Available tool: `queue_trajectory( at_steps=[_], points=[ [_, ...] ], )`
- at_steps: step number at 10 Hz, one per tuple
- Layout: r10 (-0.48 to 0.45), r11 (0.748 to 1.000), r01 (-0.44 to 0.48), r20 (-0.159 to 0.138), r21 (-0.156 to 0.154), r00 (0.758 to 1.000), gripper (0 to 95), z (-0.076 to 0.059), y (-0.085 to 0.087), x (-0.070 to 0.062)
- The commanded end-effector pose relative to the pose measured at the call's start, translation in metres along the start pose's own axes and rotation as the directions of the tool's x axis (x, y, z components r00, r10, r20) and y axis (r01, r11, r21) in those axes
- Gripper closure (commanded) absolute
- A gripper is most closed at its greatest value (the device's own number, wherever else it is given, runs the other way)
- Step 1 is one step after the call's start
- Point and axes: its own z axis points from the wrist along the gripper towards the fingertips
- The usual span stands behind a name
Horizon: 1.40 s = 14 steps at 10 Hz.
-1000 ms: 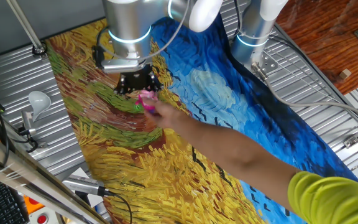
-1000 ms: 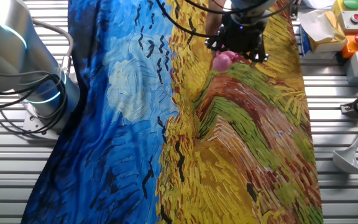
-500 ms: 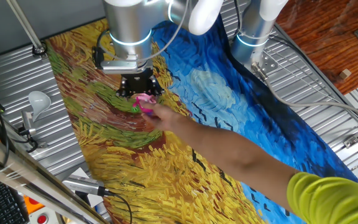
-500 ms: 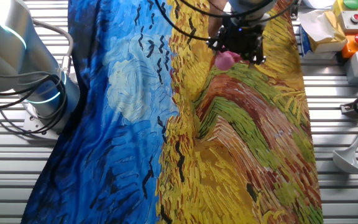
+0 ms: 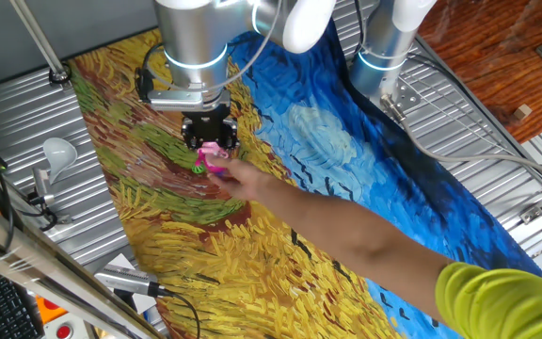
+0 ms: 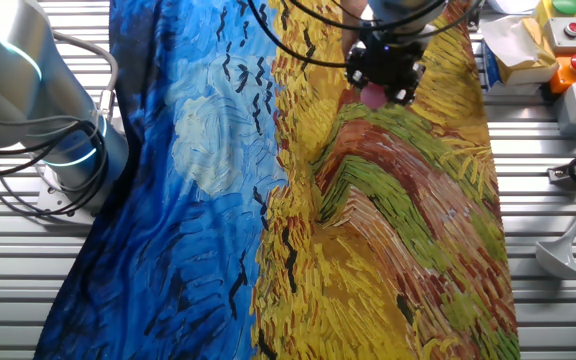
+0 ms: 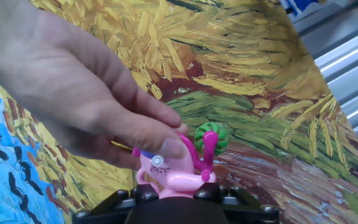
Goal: Receive something handed over by a human
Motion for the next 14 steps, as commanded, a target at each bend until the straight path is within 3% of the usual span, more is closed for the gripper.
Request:
queue_trajectory(
  at_steps=[1, 3, 5, 10, 14],
  points=[
    [0.006, 1.000, -0.006, -0.010, -0.007, 1.000, 95.0, -0.002, 0.000, 0.002],
    [0.005, 1.000, -0.005, -0.014, -0.011, 1.000, 95.0, -0.007, -0.001, 0.005],
    [-0.012, 1.000, 0.012, -0.015, -0.013, 1.000, 95.0, -0.011, -0.009, 0.017],
    [-0.032, 0.999, 0.032, -0.009, -0.013, 0.999, 95.0, 0.007, -0.039, 0.081],
    [0.132, 0.991, -0.132, -0.036, -0.001, 0.991, 95.0, 0.007, -0.039, 0.081]
  ],
)
